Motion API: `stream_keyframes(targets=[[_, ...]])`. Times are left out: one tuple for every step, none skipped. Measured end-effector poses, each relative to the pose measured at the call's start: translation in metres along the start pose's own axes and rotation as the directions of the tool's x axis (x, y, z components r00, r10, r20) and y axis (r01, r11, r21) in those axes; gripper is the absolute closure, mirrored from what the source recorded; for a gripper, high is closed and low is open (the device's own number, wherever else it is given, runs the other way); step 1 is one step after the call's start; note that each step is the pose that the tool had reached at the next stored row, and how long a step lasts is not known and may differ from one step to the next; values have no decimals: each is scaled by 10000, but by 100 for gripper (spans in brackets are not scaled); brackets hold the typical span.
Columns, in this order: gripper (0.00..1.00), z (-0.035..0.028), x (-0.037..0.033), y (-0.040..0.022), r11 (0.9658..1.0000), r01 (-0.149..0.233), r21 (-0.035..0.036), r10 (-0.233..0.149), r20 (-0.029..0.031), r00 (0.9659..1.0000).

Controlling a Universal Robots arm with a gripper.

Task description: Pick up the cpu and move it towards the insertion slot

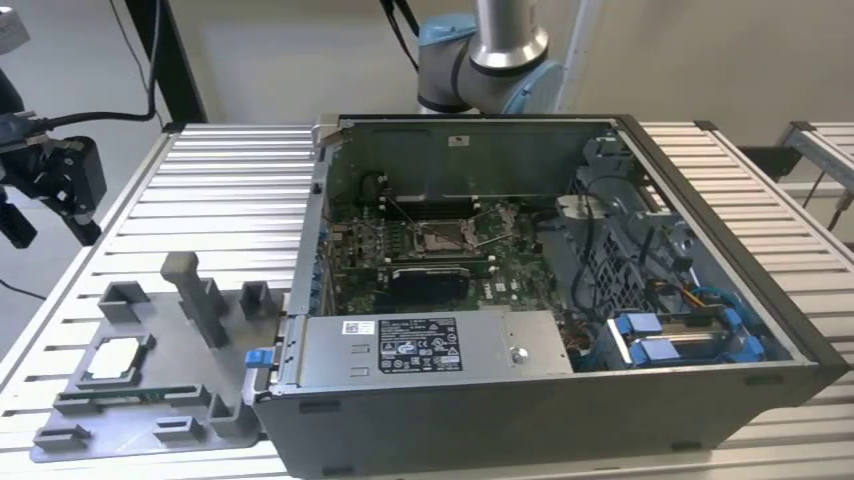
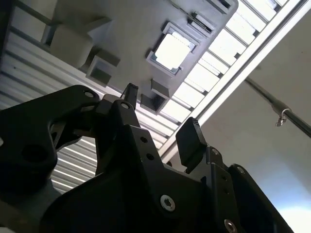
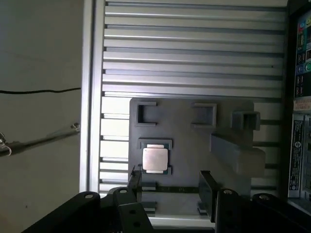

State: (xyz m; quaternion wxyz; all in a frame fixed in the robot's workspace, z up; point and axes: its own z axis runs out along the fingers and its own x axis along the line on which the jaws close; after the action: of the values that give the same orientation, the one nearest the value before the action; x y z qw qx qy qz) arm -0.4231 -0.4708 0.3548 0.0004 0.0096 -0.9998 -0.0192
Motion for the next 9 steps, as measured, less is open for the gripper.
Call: stream_keyframes(targets=[[100,0,0,0,10000,0,0,0,0,10000],[100,0,0,0,10000,0,0,0,0,10000],[100,0,0,0,10000,1,0,-1,0,10000],[100,0,1,0,10000,0,-1,0,0,10000],[100,0,1,0,10000,1,-1,-1,0,10000],[100,0,1,0,10000,1,0,-1,0,10000],[100,0,1,0,10000,1,-1,-1,0,10000],[100,0,1,0,10000,1,0,-1,0,10000],[100,0,1,0,10000,1,0,-1,-1,10000]])
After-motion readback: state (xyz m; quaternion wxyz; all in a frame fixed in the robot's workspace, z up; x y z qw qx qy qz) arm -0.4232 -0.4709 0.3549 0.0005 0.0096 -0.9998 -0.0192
